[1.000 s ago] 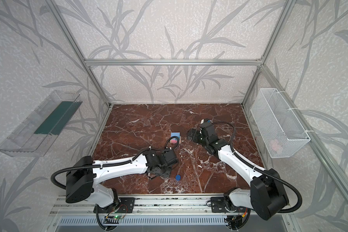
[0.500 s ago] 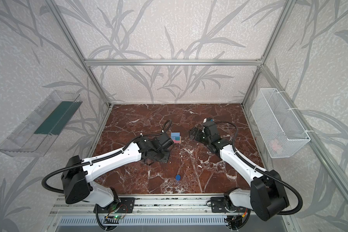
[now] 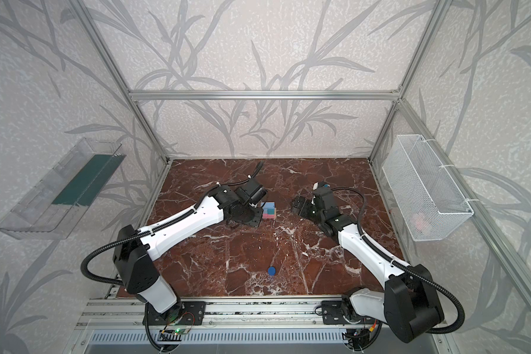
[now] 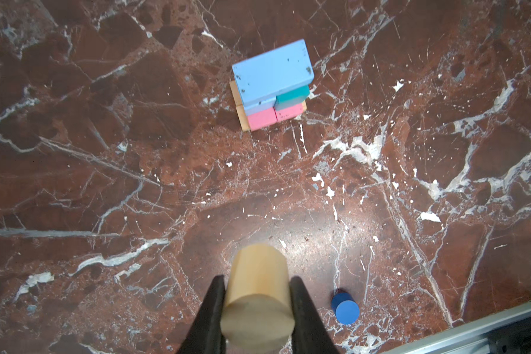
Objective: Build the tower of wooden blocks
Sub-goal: 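Lift and carry the beige cylinder with the left gripper toward the stack, then hold the beige cylinder with the left gripper above the light-blue block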
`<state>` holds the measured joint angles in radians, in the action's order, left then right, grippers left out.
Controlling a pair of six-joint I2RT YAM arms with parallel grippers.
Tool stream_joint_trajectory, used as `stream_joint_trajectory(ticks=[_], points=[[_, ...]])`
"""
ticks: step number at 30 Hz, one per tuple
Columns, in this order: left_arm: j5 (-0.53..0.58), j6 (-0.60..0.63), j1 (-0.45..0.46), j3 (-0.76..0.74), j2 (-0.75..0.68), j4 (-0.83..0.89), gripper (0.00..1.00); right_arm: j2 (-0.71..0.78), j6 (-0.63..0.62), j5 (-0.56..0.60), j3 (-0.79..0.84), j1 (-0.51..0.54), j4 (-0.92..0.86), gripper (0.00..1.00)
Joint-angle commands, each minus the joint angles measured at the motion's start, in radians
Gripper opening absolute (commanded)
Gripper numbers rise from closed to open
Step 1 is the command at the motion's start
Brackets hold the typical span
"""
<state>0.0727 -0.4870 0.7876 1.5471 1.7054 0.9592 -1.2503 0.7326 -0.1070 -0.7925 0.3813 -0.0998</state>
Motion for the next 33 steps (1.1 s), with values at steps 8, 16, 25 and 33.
stream_joint_trajectory(ticks=[8,16,25,33], points=[[-0.029,0.133,-0.058,0.315,0.203,0.137,0.0,0.036,-0.009,-0.037,0.04,-0.058,0.031,0.97],[-0.058,0.169,-0.075,0.504,0.344,0.195,0.0,0.04,-0.004,-0.057,0.061,-0.087,0.043,0.97],[-0.064,0.175,-0.08,0.601,0.449,0.217,0.0,0.022,0.004,-0.073,0.076,-0.105,0.066,0.97],[-0.049,0.174,-0.082,0.679,0.526,0.233,0.0,0.004,0.007,-0.079,0.076,-0.107,0.075,0.96]])
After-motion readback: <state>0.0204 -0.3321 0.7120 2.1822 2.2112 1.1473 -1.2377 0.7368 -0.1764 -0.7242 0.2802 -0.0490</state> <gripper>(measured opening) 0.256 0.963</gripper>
